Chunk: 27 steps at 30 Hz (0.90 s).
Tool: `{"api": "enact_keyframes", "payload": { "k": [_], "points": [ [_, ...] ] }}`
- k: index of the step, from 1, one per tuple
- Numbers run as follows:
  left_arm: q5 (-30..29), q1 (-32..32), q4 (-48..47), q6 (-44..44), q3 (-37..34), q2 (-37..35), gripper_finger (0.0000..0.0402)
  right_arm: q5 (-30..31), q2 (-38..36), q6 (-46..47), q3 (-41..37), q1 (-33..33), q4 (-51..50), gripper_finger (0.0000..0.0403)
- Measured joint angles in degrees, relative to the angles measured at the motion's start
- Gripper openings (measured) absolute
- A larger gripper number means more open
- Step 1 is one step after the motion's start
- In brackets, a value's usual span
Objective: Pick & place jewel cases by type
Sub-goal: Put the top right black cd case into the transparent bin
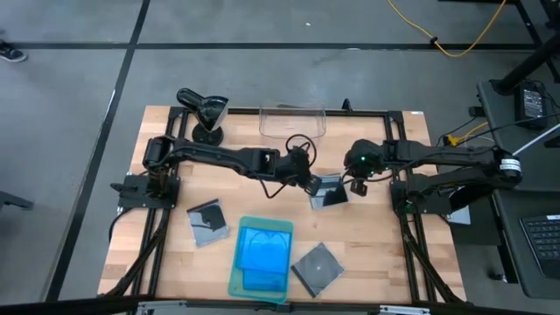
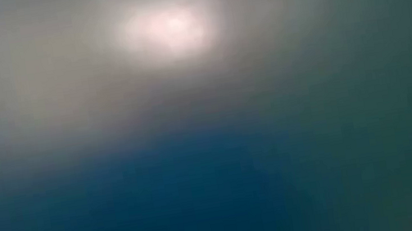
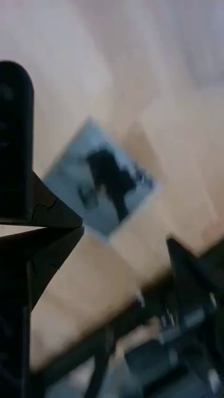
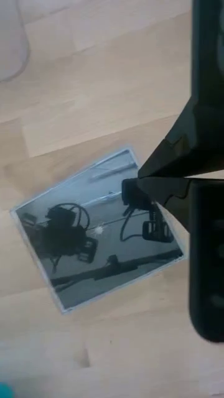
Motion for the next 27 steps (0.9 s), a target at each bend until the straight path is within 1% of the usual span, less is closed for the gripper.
{"api": "enact_keyframes", "payload": {
  "k": [3, 8, 13, 15, 20, 23, 27],
  "points": [
    [2.50, -0.02, 7.33, -3.46, -3.25, -0.11, 0.0005, 0.05, 0.84, 2.90, 0.02, -0.02, 0.18, 0.0009],
    [5.35, -0.08, 15.09, -7.02, -7.61, -0.10, 0.0005, 1.29, 1.81, 8.84, -1.56, -0.02, 3.97, 0.0011],
    [8.77, -0.61, 18.52, -7.74, -10.79, -0.09, 0.0006, 0.26, 2.56, 15.80, -6.13, -0.02, 10.71, 0.0005],
    [10.87, -0.74, 19.33, -7.63, -11.74, -0.09, 0.0015, -0.15, 2.59, 17.80, -7.59, -0.02, 11.50, 0.0004],
    [13.40, -0.66, 18.27, -5.68, -13.11, -0.02, 0.0069, -0.17, 2.55, 22.87, -9.56, -0.02, 10.42, 0.0010],
    [14.78, -0.66, 17.75, -6.20, -14.25, 0.20, 0.0112, -0.54, 2.54, 26.80, -10.58, 0.14, 10.08, 0.0008],
    [15.04, -0.41, 17.97, -7.51, -16.75, 0.18, 0.0162, -1.10, 2.54, 31.08, -11.99, 1.23, 10.04, 0.0004]
  ]
}}
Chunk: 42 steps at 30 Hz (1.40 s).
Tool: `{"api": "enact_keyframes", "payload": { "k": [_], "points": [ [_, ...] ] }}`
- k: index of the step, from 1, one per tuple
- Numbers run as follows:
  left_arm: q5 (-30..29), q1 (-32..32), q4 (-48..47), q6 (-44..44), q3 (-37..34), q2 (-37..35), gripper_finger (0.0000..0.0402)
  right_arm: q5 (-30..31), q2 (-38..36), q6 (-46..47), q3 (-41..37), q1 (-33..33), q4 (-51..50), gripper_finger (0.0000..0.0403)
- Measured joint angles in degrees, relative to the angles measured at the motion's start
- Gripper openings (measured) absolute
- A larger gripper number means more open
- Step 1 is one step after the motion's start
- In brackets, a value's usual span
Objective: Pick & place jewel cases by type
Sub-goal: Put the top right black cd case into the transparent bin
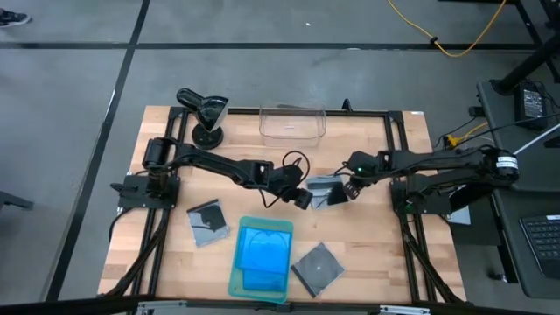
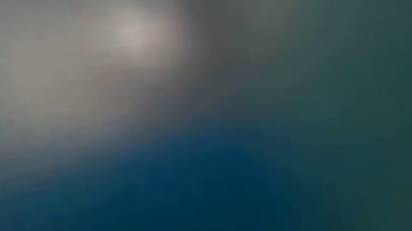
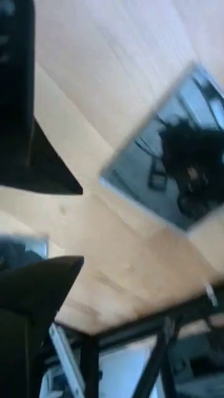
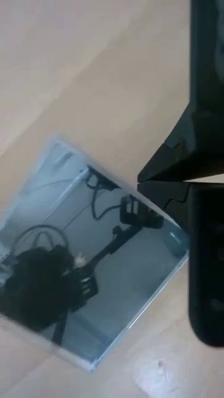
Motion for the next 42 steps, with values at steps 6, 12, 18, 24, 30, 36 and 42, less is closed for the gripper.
{"api": "enact_keyframes", "payload": {
  "k": [6, 12, 18, 24, 30, 36, 42],
  "points": [
    [0.21, 1.14, -0.14, -1.57, -3.34, 0.04, 0.0203, -1.09, 0.05, 3.43, -1.88, 1.24, 0.69, 0.0009],
    [0.24, 2.65, -0.10, -0.38, -3.95, 0.02, 0.0207, -5.89, 4.02, 2.30, -1.89, 1.40, 7.88, 0.0005],
    [0.28, 4.09, -0.10, -0.15, -3.95, 0.02, 0.0207, -11.36, 12.33, 1.84, -1.78, 1.40, 17.99, 0.0006],
    [0.28, 4.49, -1.10, 1.23, -3.94, 0.02, 0.0207, -9.61, 12.77, -3.27, 3.32, 1.35, 17.92, 0.0004],
    [0.30, 4.44, -1.84, 1.34, -3.94, 0.02, 0.0207, -5.21, 12.07, -7.48, 10.41, 2.16, 10.09, 0.0003],
    [0.00, 4.46, -1.73, 1.33, -3.92, 0.48, 0.0208, 2.11, 12.11, -7.56, 10.36, 1.69, -2.34, 0.0003],
    [0.08, 4.46, -2.09, 0.44, -3.97, 1.62, 0.0207, 2.45, 12.49, -7.54, 7.25, 1.66, -1.70, 0.0004]
  ]
}}
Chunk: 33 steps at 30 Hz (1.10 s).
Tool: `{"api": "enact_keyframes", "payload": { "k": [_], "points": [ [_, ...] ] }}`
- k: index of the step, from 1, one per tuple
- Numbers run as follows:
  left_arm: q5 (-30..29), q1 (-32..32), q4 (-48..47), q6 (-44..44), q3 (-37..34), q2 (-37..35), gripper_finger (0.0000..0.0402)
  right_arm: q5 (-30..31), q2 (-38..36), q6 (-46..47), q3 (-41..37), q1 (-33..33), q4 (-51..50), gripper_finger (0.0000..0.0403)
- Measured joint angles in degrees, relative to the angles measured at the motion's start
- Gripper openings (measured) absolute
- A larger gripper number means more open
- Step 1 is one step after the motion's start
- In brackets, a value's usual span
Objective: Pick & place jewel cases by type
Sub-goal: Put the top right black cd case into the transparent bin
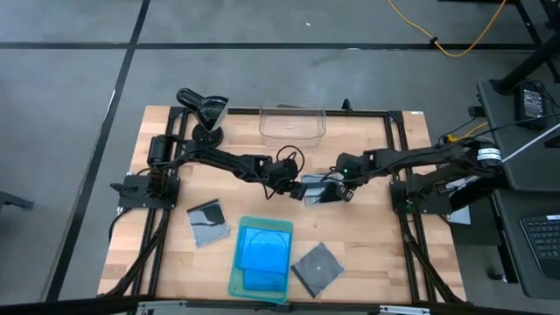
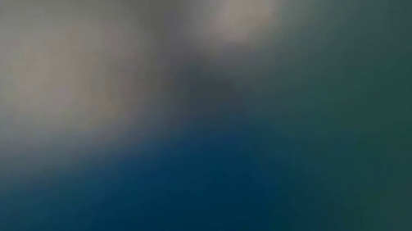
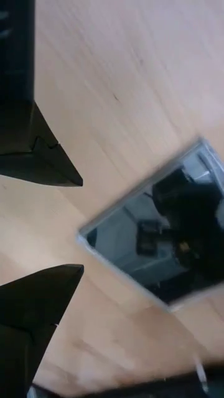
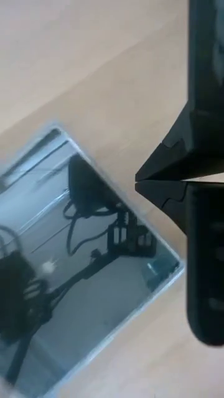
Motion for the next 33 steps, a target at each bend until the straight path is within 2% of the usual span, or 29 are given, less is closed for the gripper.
{"api": "enact_keyframes", "payload": {
  "k": [7, 18, 26, 33],
  "points": [
    [-0.14, 0.11, 1.32, -1.74, -0.03, 1.12, 0.0207, -0.33, 2.54, -0.15, -3.71, -0.04, 4.68, 0.0004],
    [-0.93, 0.34, 2.30, -2.72, 0.03, 1.44, 0.0207, -3.03, 4.85, -3.84, -4.02, -0.09, 10.21, 0.0005],
    [-1.94, 1.50, 2.18, -2.64, 0.04, 1.74, 0.0207, -9.21, 5.39, -4.34, -4.13, 0.08, 18.76, 0.0005],
    [-1.62, 1.42, -1.35, -4.62, 0.07, 3.34, 0.0207, -9.81, 6.85, -4.30, -4.11, 0.04, 18.89, 0.0005]
  ]
}}
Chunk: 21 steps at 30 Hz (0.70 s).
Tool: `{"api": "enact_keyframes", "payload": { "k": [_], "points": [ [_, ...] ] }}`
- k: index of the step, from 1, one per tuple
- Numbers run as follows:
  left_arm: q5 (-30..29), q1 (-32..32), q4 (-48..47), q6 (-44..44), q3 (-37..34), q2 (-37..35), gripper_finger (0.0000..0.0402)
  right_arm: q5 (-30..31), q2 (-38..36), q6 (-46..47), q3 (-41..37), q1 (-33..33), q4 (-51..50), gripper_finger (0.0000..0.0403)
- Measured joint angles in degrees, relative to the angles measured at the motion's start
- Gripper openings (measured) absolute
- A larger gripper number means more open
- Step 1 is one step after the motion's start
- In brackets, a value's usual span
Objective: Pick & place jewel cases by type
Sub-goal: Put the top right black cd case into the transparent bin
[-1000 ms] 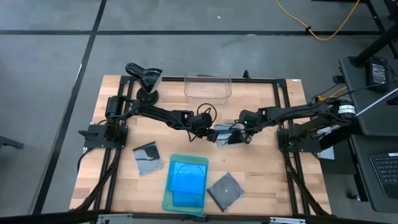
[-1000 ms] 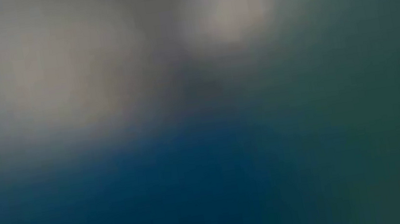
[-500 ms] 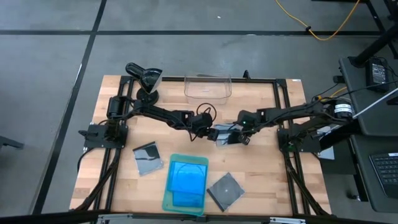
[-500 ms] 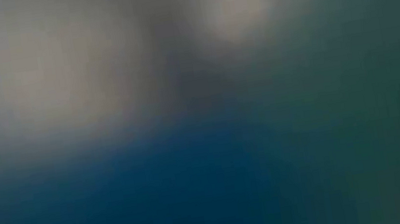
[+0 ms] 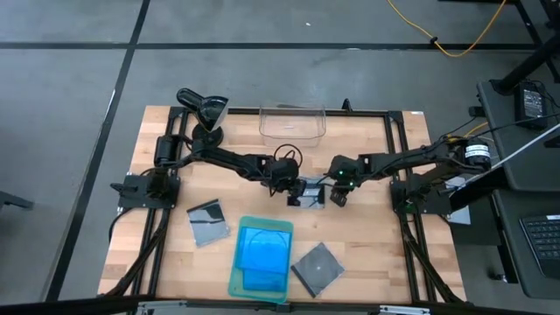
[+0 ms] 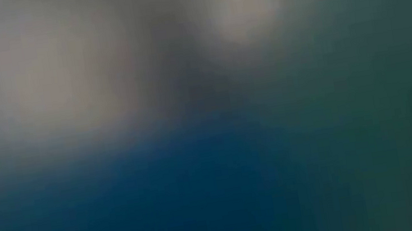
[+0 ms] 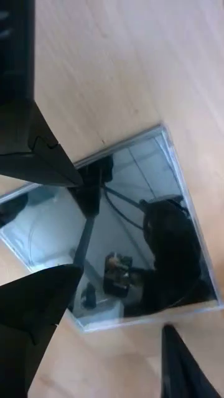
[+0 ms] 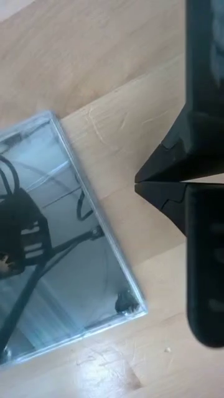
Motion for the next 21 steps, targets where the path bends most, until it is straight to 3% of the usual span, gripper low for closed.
{"api": "enact_keyframes", "payload": {
  "k": [21],
  "points": [
    [3.63, 1.20, -2.65, 3.62, 0.17, -3.35, 0.0207, -3.96, 0.09, 0.04, 0.02, 0.09, 1.04, 0.0005]
  ]
}}
